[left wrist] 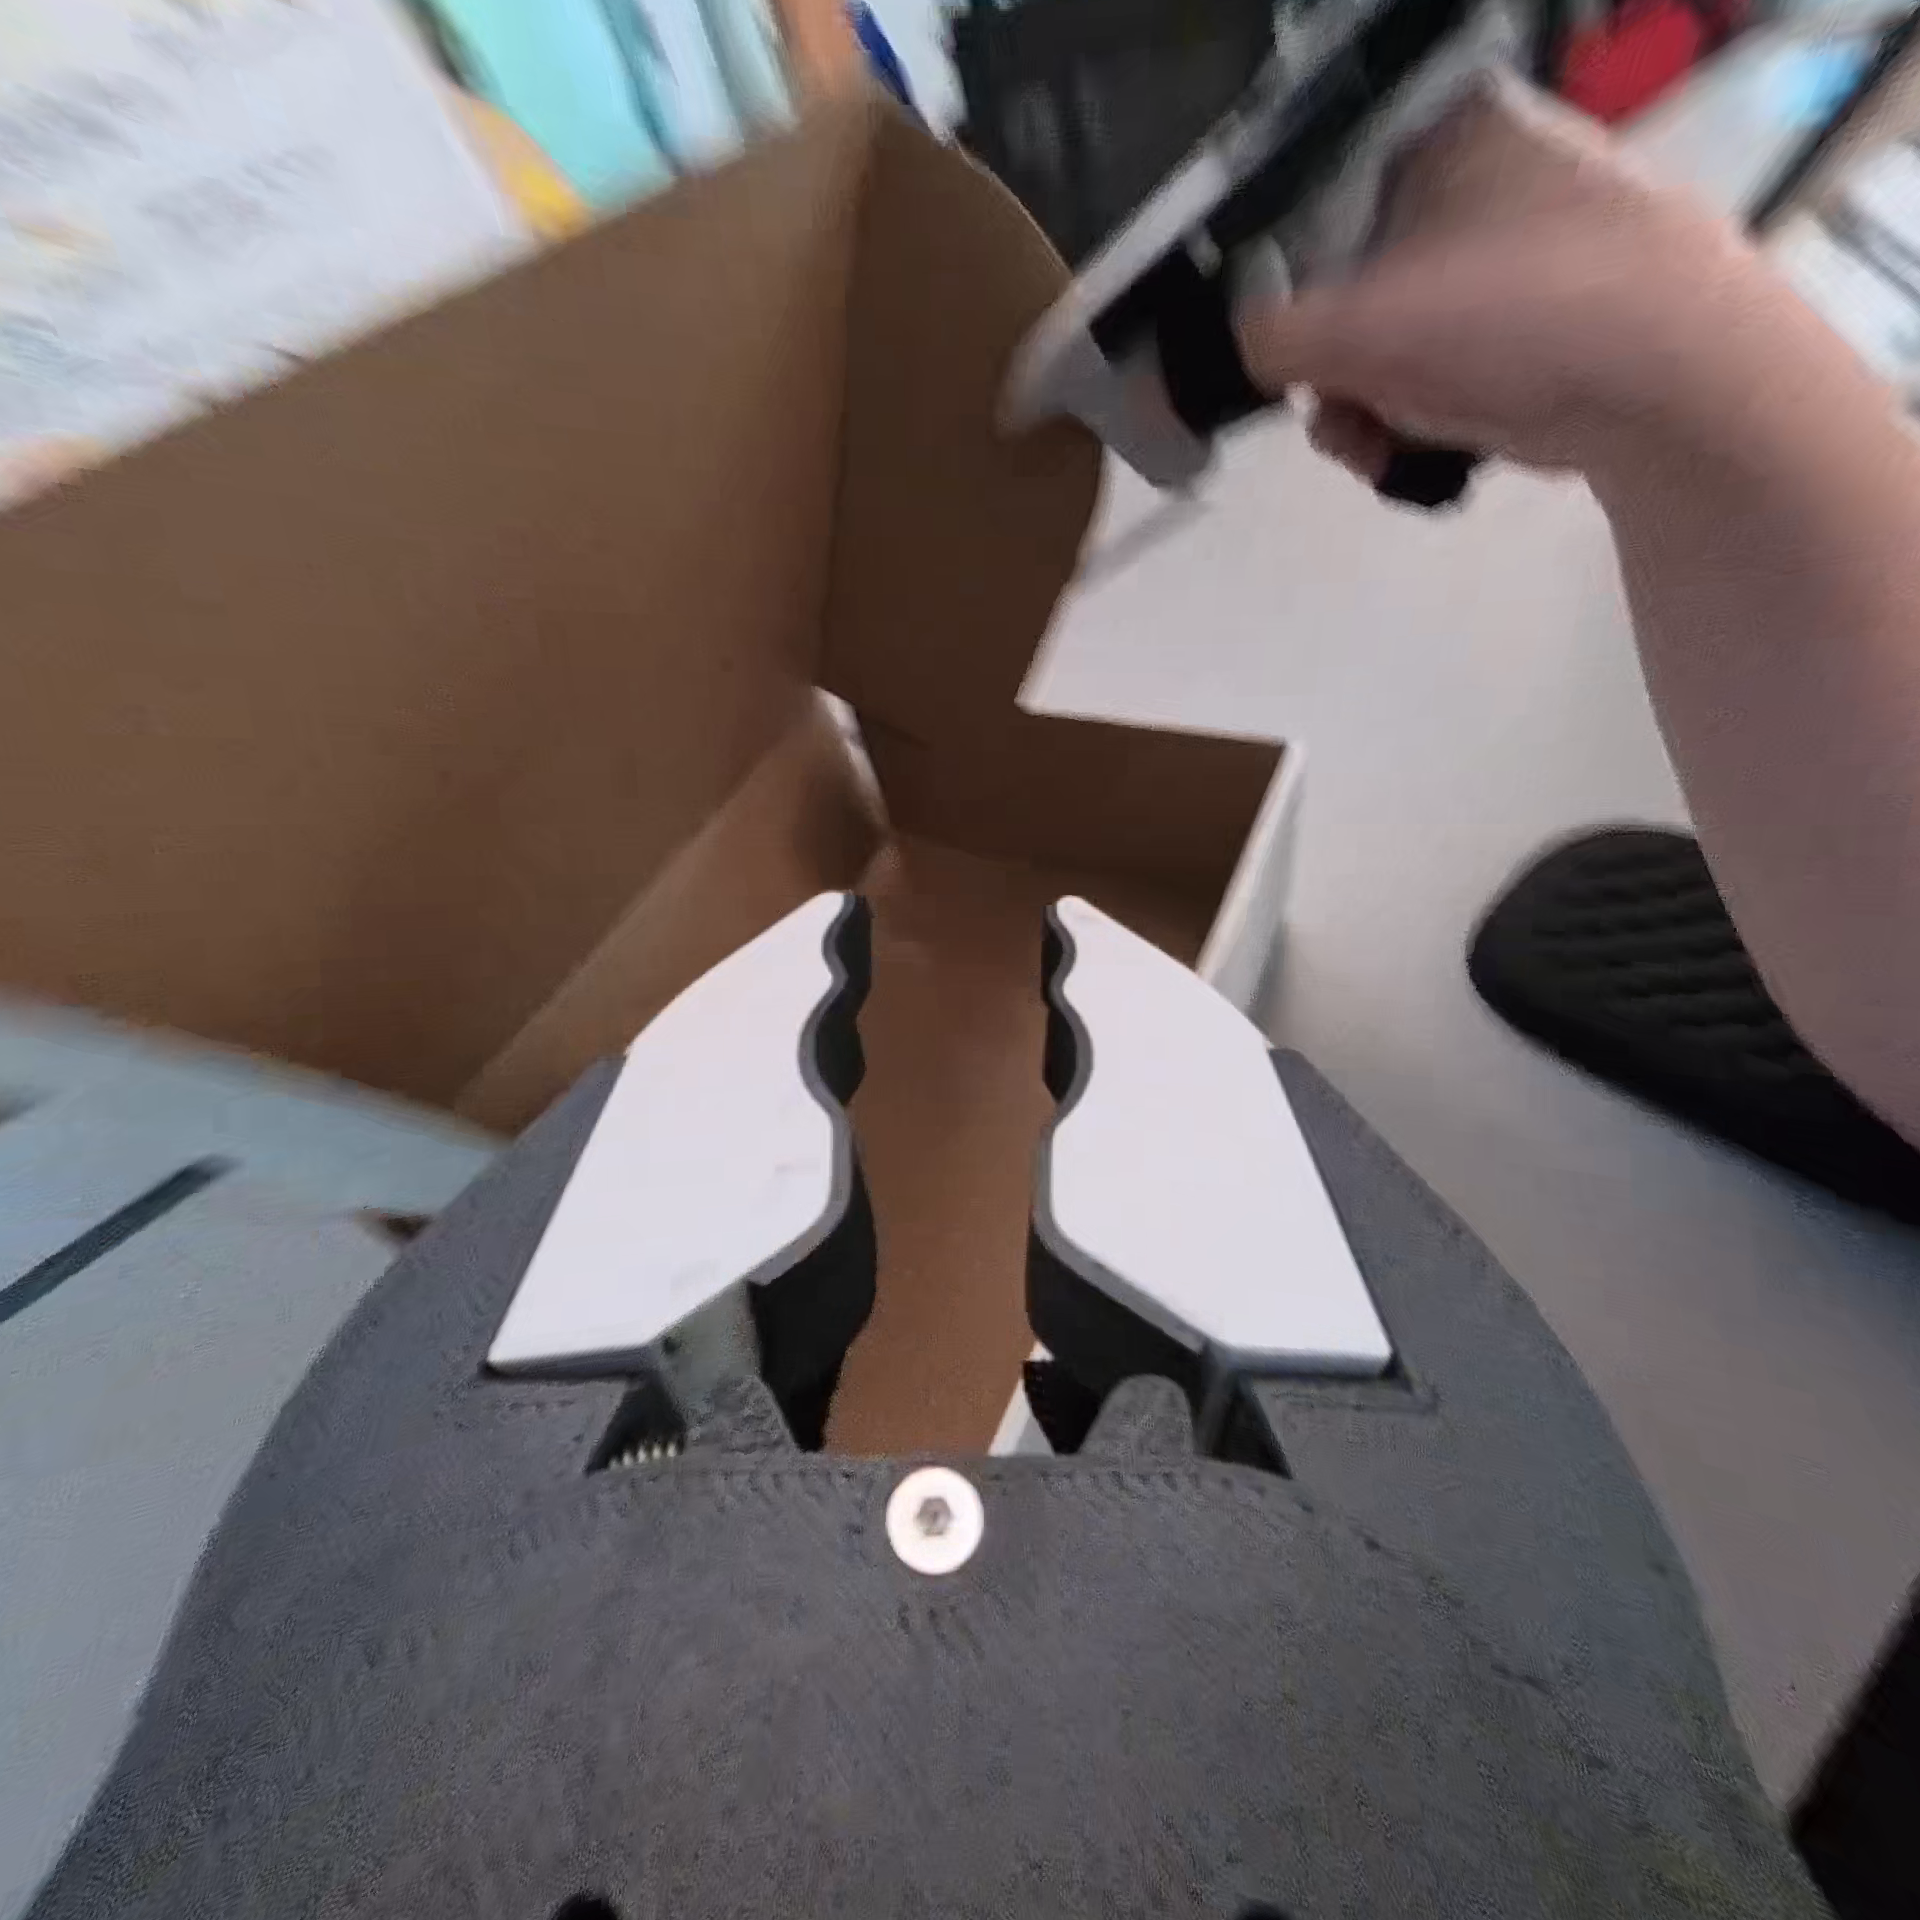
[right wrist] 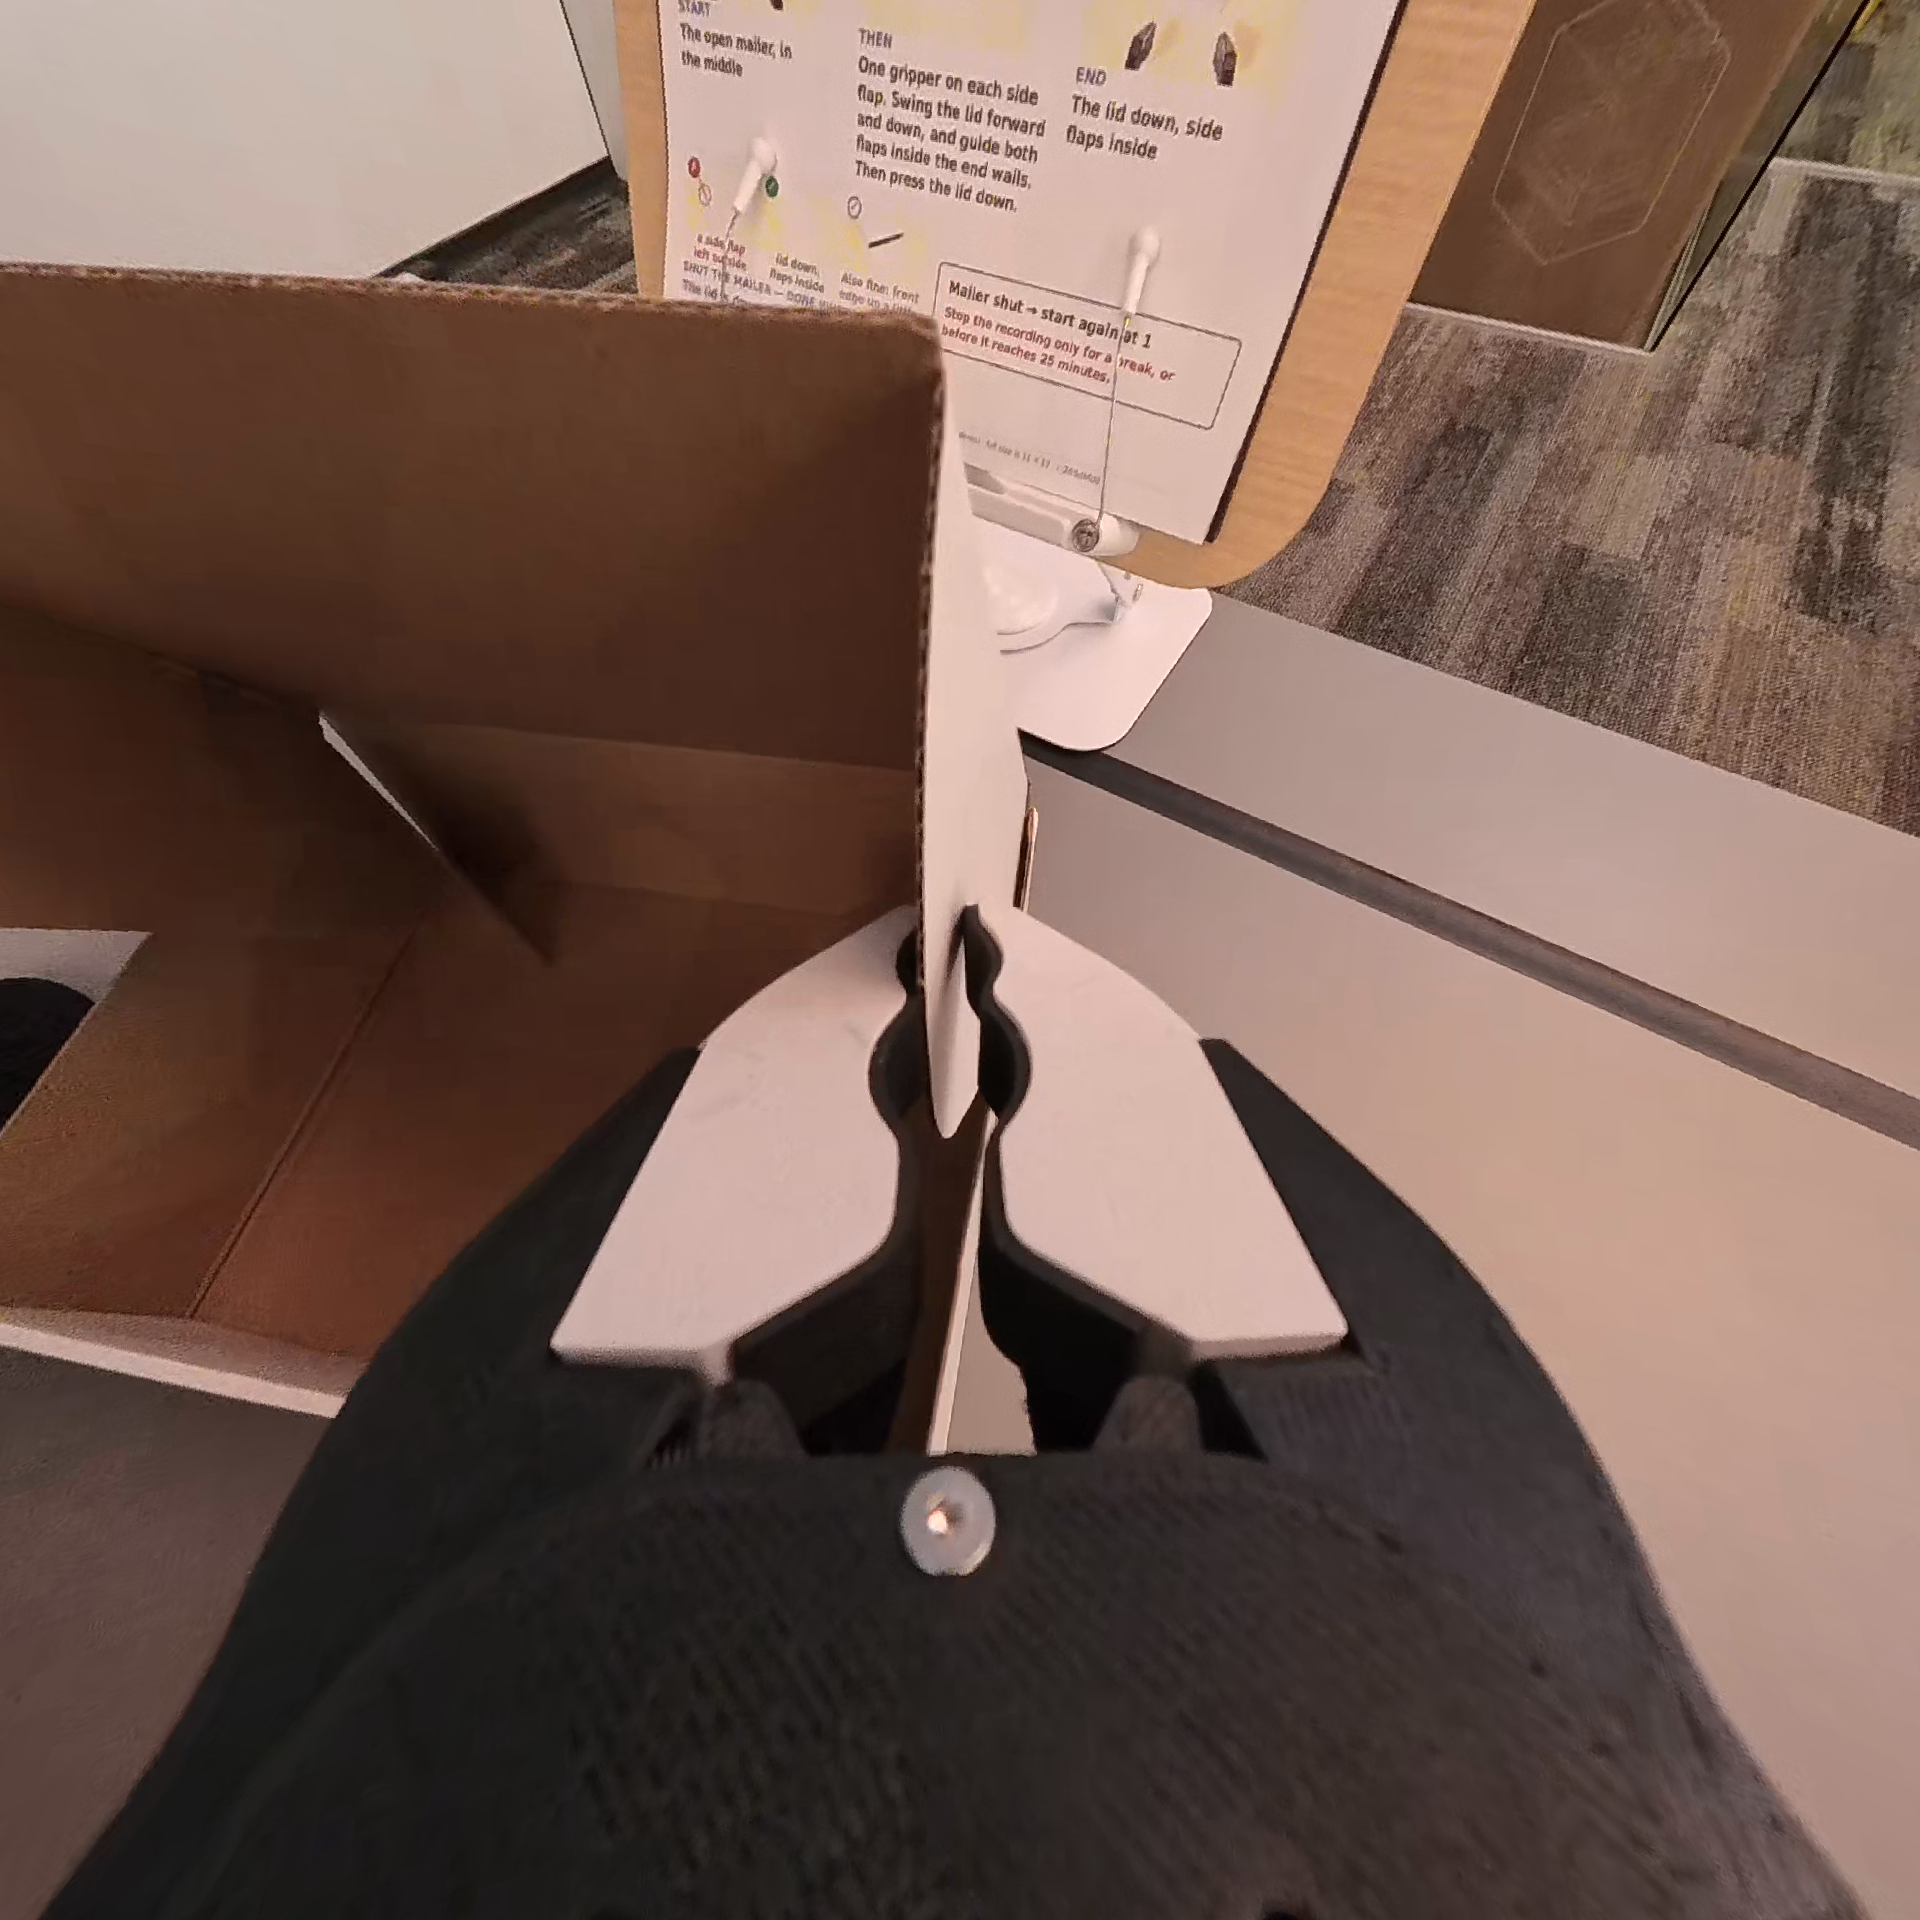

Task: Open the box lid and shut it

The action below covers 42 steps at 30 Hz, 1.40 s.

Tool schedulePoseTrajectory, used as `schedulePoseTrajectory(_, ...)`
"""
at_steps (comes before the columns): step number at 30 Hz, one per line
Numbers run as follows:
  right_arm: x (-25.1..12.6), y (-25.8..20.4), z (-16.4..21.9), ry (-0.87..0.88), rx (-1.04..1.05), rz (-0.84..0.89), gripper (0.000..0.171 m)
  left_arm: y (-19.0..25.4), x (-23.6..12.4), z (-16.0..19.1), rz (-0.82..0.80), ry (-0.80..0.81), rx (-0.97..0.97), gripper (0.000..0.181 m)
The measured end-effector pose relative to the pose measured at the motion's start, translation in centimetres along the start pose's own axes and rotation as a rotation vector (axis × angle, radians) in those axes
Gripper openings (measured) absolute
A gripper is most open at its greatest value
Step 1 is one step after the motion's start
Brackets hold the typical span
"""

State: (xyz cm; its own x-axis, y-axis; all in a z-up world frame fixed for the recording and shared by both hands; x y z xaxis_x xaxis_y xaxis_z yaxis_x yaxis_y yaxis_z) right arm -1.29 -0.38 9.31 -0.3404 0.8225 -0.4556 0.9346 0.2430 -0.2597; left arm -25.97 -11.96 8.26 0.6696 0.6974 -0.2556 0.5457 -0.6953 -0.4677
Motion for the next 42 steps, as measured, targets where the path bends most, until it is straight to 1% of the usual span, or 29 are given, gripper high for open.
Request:
schedulePoseTrajectory(1, 0.0, -0.1, 0.0, 0.001, -0.002, 0.003, 0.005, -1.0, -1.4, 0.3, -0.114, 0.039, -0.021, 0.034)
schedulePoseTrajectory(2, 0.1, -0.1, 0.0, 0.003, -0.006, 0.008, 0.005, -2.3, -2.4, 0.7, -0.229, 0.050, -0.040, 0.043)
schedulePoseTrajectory(3, 0.1, -0.2, 0.0, 0.006, -0.010, 0.015, 0.005, -3.5, -3.0, 1.2, -0.325, 0.029, -0.054, 0.054)
schedulePoseTrajectory(5, 0.0, -0.4, 0.0, 0.008, -0.018, 0.026, 0.005, -5.5, -3.2, 2.5, -0.449, -0.054, -0.073, 0.077)
schedulePoseTrajectory(6, 0.0, -0.5, 0.1, 0.008, -0.022, 0.031, 0.005, -6.1, -3.0, 3.2, -0.473, -0.091, -0.096, 0.088)
schedulePoseTrajectory(8, -0.1, -0.5, 0.1, 0.005, -0.027, 0.038, 0.005, -6.5, -1.8, 4.1, -0.447, -0.117, -0.168, 0.100)
schedulePoseTrajectory(10, -0.1, -0.6, 0.1, 0.005, -0.028, 0.038, 0.005, -6.5, -0.2, 4.9, -0.411, -0.139, -0.225, 0.104)
schedulePoseTrajectory(13, 0.0, -0.5, 0.2, 0.002, -0.030, 0.038, 0.005, -7.3, 2.1, 6.3, -0.442, -0.241, -0.235, 0.107)
schedulePoseTrajectory(14, 0.0, -0.5, 0.2, 0.001, -0.031, 0.036, 0.005, -7.7, 2.7, 6.7, -0.445, -0.270, -0.239, 0.105)
schedulePoseTrajectory(15, 0.0, -0.5, 0.2, -0.002, -0.030, 0.032, 0.005, -7.9, 3.1, 7.1, -0.426, -0.291, -0.238, 0.098)
schedulePoseTrajectory(16, -0.1, -0.5, 0.2, -0.005, -0.028, 0.024, 0.005, -7.9, 3.4, 7.3, -0.391, -0.296, -0.233, 0.083)
schedulePoseTrajectory(17, -0.1, -0.5, 0.2, -0.009, -0.025, 0.017, 0.006, -7.9, 3.4, 7.3, -0.379, -0.289, -0.226, 0.063)
schedulePoseTrajectory(18, -0.2, -0.4, 0.2, -0.011, -0.026, 0.015, 0.006, -8.0, 3.2, 7.3, -0.398, -0.288, -0.209, 0.053)
schedulePoseTrajectory(20, -0.3, -0.3, 0.3, -0.024, -0.024, 0.004, 0.008, -8.1, 2.6, 7.5, -0.427, -0.299, -0.172, 0.039)
schedulePoseTrajectory(24, -0.5, -0.1, 0.7, -0.089, -0.015, -0.010, 0.010, -8.2, 1.5, 8.4, -0.441, -0.337, -0.128, 0.020)
schedulePoseTrajectory(27, -0.7, 0.0, 1.5, -0.170, -0.008, -0.026, 0.012, -8.0, 0.6, 9.2, -0.448, -0.331, -0.112, 0.013)
schedulePoseTrajectory(32, -1.4, -0.2, 2.1, -0.243, -0.022, -0.060, 0.017, -7.2, 0.6, 10.0, -0.462, -0.307, -0.099, 0.012)
schedulePoseTrajectory(35, -1.8, -0.7, 1.5, -0.181, -0.022, -0.101, 0.028, -7.5, 0.8, 10.0, -0.457, -0.298, -0.096, 0.012)
schedulePoseTrajectory(37, -2.1, -1.0, 1.1, -0.139, -0.043, -0.116, 0.030, -8.1, 1.0, 10.0, -0.434, -0.286, -0.117, 0.011)
schedulePoseTrajectory(40, -2.6, -1.3, 0.9, -0.122, -0.092, -0.118, 0.033, -9.2, 1.3, 9.9, -0.398, -0.283, -0.152, 0.010)
schedulePoseTrajectory(42, -3.8, -1.5, 0.0, -0.043, -0.119, -0.085, 0.035, -9.7, 1.5, 9.7, -0.389, -0.284, -0.164, 0.009)
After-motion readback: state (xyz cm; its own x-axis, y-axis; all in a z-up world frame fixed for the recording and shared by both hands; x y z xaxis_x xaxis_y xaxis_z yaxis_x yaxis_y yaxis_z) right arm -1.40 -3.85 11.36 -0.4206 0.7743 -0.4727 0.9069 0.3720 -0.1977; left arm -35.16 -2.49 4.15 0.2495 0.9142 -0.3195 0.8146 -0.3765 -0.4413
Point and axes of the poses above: each gripper's, where its closed fingertips meet, x out along the fingers, z out of its underside, y = z × x across the jaws, the point moved 7 cm from there along -x, back along the fingers, and after that the axes turned 14 degrees about x, right-handed, at the moved point
